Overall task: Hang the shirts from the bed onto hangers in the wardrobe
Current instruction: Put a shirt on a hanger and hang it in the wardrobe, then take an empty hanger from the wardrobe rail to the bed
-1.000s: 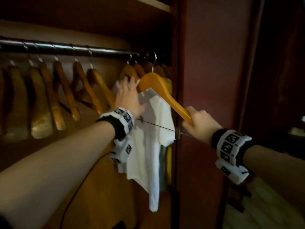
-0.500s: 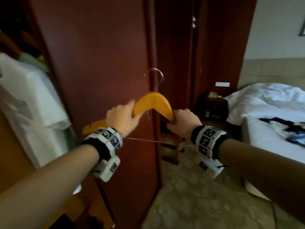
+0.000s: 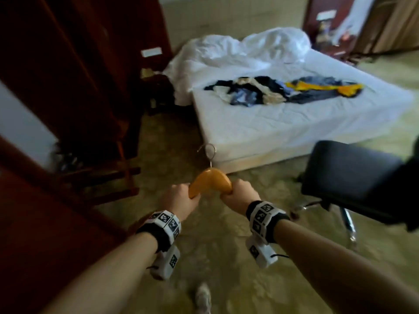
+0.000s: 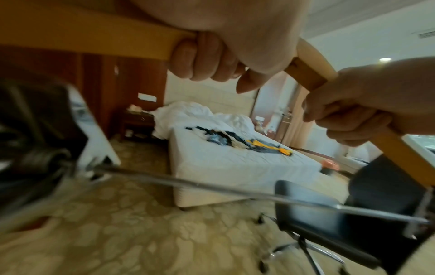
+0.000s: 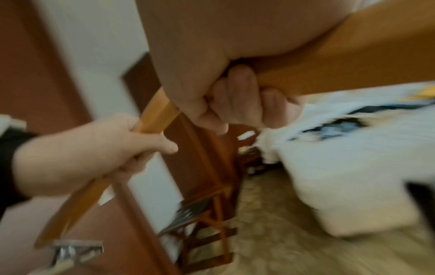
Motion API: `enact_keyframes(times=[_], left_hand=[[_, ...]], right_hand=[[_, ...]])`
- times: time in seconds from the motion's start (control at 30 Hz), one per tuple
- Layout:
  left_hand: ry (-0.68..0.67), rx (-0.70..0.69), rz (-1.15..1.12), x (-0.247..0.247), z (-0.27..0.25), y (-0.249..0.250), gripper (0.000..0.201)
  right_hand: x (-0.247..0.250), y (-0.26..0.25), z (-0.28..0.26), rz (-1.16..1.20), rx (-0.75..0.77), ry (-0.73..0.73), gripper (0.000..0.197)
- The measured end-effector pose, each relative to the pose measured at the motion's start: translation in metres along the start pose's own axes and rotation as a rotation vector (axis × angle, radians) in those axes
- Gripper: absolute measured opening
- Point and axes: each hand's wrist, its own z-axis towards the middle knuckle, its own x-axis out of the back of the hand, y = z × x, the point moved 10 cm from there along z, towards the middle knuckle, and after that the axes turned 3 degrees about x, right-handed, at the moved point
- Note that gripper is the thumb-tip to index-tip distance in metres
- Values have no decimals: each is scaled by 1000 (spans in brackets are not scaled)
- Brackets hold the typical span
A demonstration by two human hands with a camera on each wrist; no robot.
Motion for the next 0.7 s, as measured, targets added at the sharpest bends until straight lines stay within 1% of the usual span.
enact_keyframes(times=[0.07,0.17,0.3,0.33,0.4,0.5,0.7], left_hand=[[-102,-90,-43,-58,25,48,34],[-222,-190,-103,-127,59,114,29],[-273,-264,-161,-183,123,185,13],[-286,-277,-186,-194,143,200,13],[-306,-293,-176,-208,186,229,18],[-328,-321,-154,-213,240,268,28],[-367,-362,-80,-215,327,345,27]], right_hand=[[24,66,7,38,-110,19,19],[64,142,27,11,-228,68,20],[110,205,83,-32,-316,92,19],[122,216,102,-45,-325,99,20],[148,232,140,-54,-344,102,22],[183,246,189,-29,-381,98,20],[244,280,272,21,-435,126,23]])
